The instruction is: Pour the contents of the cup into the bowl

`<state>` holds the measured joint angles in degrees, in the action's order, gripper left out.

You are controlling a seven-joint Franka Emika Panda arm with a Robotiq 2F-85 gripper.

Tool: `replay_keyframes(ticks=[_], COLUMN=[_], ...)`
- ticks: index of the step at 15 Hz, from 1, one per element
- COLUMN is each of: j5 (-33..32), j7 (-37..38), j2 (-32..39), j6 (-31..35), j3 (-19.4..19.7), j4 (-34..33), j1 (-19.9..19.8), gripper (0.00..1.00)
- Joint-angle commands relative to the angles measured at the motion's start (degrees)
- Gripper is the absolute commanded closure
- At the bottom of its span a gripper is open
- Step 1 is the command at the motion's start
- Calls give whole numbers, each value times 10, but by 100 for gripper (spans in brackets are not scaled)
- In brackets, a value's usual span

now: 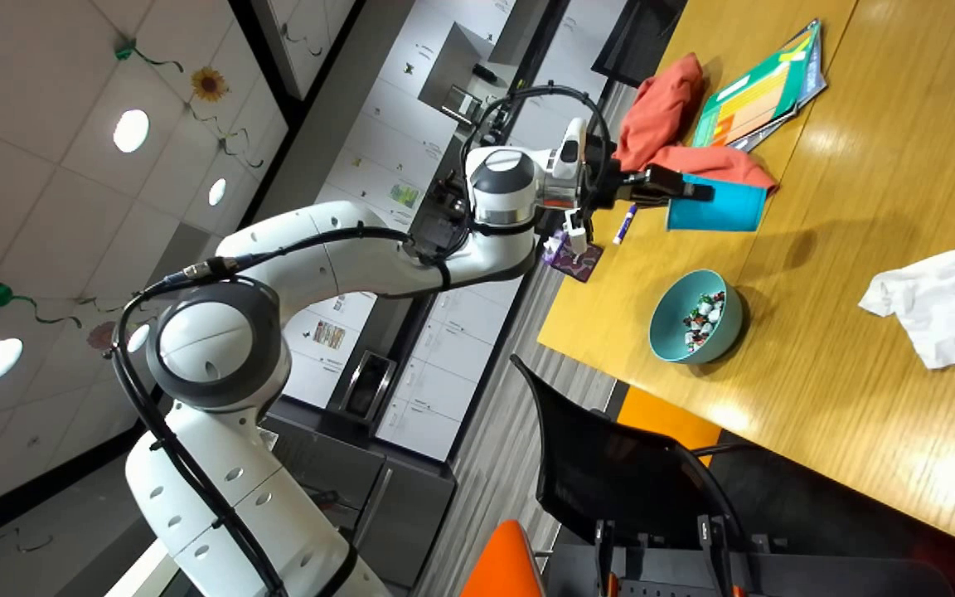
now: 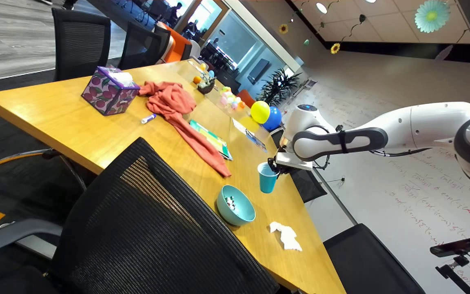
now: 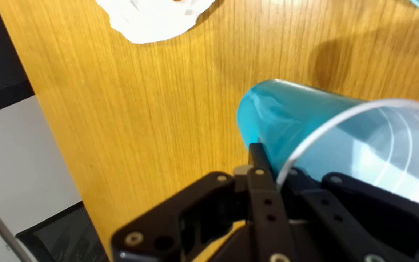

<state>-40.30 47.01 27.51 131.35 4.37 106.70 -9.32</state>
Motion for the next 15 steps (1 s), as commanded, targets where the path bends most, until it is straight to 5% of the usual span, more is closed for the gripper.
replay_keyframes(ticks=[1,9,15], j5=[101,293,387], j7=[-87,-246,-324], j2=[10,66,102], j6=[56,212,218], j3=[17,61,56], j4=[-8,-19,-41], j1=[-7,-15,-27], gripper=[99,99,99])
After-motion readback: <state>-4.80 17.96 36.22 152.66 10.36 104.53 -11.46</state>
